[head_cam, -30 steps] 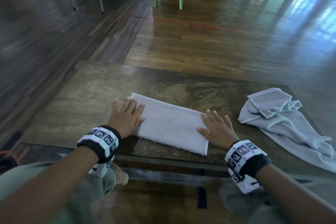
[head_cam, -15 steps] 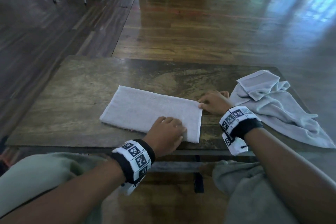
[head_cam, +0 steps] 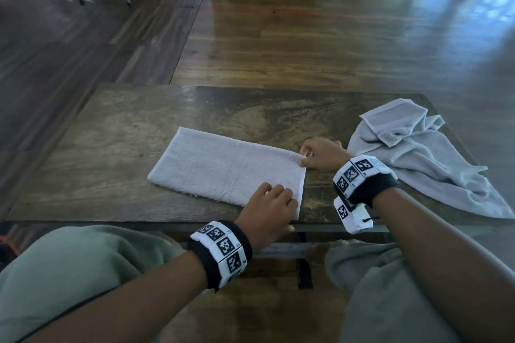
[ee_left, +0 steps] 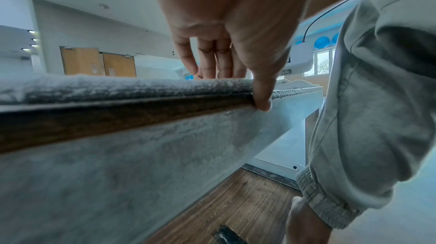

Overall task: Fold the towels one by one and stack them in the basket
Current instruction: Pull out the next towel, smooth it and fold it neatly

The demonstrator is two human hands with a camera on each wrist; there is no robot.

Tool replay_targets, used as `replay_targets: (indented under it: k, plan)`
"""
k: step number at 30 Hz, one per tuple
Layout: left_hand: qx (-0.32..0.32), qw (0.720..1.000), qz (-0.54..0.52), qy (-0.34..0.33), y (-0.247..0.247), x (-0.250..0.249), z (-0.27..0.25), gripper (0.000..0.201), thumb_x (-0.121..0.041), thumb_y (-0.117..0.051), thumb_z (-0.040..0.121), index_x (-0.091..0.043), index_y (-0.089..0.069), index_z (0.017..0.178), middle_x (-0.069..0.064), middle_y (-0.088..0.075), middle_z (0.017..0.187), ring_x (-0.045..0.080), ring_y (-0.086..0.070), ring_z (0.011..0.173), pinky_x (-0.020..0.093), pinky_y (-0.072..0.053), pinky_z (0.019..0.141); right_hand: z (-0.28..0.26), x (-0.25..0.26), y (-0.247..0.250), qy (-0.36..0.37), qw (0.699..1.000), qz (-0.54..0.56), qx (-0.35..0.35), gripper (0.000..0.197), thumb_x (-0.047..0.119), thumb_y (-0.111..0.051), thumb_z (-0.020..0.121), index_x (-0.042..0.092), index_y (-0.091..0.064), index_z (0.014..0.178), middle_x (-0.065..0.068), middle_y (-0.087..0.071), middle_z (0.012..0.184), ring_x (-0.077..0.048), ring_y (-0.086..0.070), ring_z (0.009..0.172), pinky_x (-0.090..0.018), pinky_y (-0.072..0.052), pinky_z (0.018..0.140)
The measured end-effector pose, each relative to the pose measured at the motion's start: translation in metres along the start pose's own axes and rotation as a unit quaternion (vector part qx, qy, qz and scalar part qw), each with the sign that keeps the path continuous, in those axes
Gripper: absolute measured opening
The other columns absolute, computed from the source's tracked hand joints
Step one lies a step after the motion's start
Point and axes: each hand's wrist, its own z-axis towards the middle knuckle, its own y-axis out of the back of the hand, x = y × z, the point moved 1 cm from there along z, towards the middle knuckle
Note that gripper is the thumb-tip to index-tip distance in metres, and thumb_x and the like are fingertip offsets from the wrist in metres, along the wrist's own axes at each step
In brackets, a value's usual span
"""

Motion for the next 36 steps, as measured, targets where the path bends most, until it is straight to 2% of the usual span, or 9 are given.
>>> replay_targets:
  k: [3,6,10,13,16,19,23,29,36]
  plan:
    - [-0.037,0.999,0.001,-0.001,0.000,-0.003,0.000,0.030,-0.037,-0.081,0.063,-0.018,-0.064,0.078,-0.002,-0.062,0.076,0.017,-0.057,0.072,0.030,-0.047,0.069,-0.005,-0.001,0.004,0.015,0.996,0.072,0.044,0.027,0.029,-0.066,0.082,0.012,-0.057,0.101,0.004,-0.056,0.095,-0.015,-0.053,0.090,-0.029,-0.042,0.079]
    - [-0.081,0.997,-0.016,-0.008,0.004,-0.003,-0.004,0.016,-0.029,-0.077,0.069,-0.020,-0.065,0.073,-0.004,-0.062,0.070,0.015,-0.059,0.070,0.032,-0.049,0.080,-0.013,-0.002,0.013,0.022,0.986,0.150,0.077,0.021,0.022,-0.068,0.082,0.007,-0.059,0.094,0.004,-0.060,0.079,-0.010,-0.055,0.070,-0.022,-0.041,0.063]
    - [-0.124,0.991,-0.054,0.001,0.014,0.001,-0.008,0.014,-0.035,-0.066,0.080,-0.022,-0.061,0.077,-0.008,-0.064,0.071,0.014,-0.060,0.076,0.039,-0.039,0.095,-0.021,-0.013,0.028,0.026,0.961,0.258,0.097,0.008,0.015,-0.067,0.084,0.012,-0.060,0.087,-0.003,-0.065,0.076,-0.013,-0.061,0.067,-0.025,-0.048,0.069]
    - [-0.162,0.981,-0.106,0.031,0.025,-0.001,-0.009,0.013,-0.034,-0.064,0.080,-0.021,-0.061,0.080,-0.008,-0.065,0.073,0.013,-0.061,0.076,0.034,-0.032,0.095,-0.028,-0.019,0.041,0.053,0.930,0.354,0.084,0.014,0.004,-0.065,0.084,0.013,-0.057,0.091,-0.006,-0.062,0.084,-0.019,-0.056,0.067,-0.022,-0.050,0.061]
    - [-0.216,0.960,-0.166,0.070,0.043,-0.007,-0.009,0.014,-0.034,-0.063,0.081,-0.020,-0.061,0.080,-0.008,-0.067,0.074,0.010,-0.060,0.074,0.031,-0.035,0.091,-0.038,-0.021,0.053,0.088,0.884,0.456,0.054,0.030,0.023,-0.082,0.064,0.015,-0.062,0.085,-0.006,-0.061,0.078,-0.020,-0.053,0.061,-0.021,-0.048,0.054]
    - [-0.268,0.936,-0.205,0.100,0.063,-0.010,-0.012,0.016,-0.035,-0.063,0.082,-0.020,-0.061,0.080,-0.010,-0.067,0.074,0.005,-0.056,0.072,0.027,-0.034,0.088,-0.044,-0.027,0.062,0.110,0.834,0.538,0.052,0.044,0.047,-0.088,0.045,0.019,-0.071,0.074,-0.006,-0.064,0.073,-0.019,-0.054,0.063,-0.023,-0.047,0.057]
    - [-0.302,0.907,-0.257,0.142,0.080,-0.002,-0.024,0.015,-0.036,-0.064,0.085,-0.024,-0.057,0.079,-0.015,-0.061,0.074,0.000,-0.050,0.070,0.024,-0.034,0.085,-0.050,-0.034,0.071,0.162,0.794,0.578,0.101,0.049,0.036,-0.090,0.047,0.014,-0.075,0.089,-0.009,-0.070,0.086,-0.019,-0.063,0.076,-0.025,-0.052,0.070]
    - [-0.301,0.887,-0.271,0.222,0.078,0.025,-0.044,0.017,-0.044,-0.058,0.085,-0.034,-0.048,0.076,-0.018,-0.057,0.071,0.002,-0.052,0.073,0.022,-0.035,0.083,-0.047,-0.006,0.075,0.172,0.835,0.517,0.072,0.051,0.036,-0.091,0.046,0.016,-0.074,0.090,-0.003,-0.072,0.088,-0.013,-0.067,0.085,-0.019,-0.053,0.077]
    - [-0.289,0.887,-0.246,0.263,0.069,0.064,-0.057,0.021,-0.048,-0.051,0.089,-0.032,-0.050,0.075,-0.018,-0.052,0.063,-0.001,-0.049,0.060,0.028,-0.039,0.067,-0.015,0.031,0.081,0.161,0.883,0.437,0.052,0.016,0.004,-0.064,0.081,0.007,-0.069,0.096,0.000,-0.072,0.093,-0.007,-0.066,0.089,-0.015,-0.050,0.077]
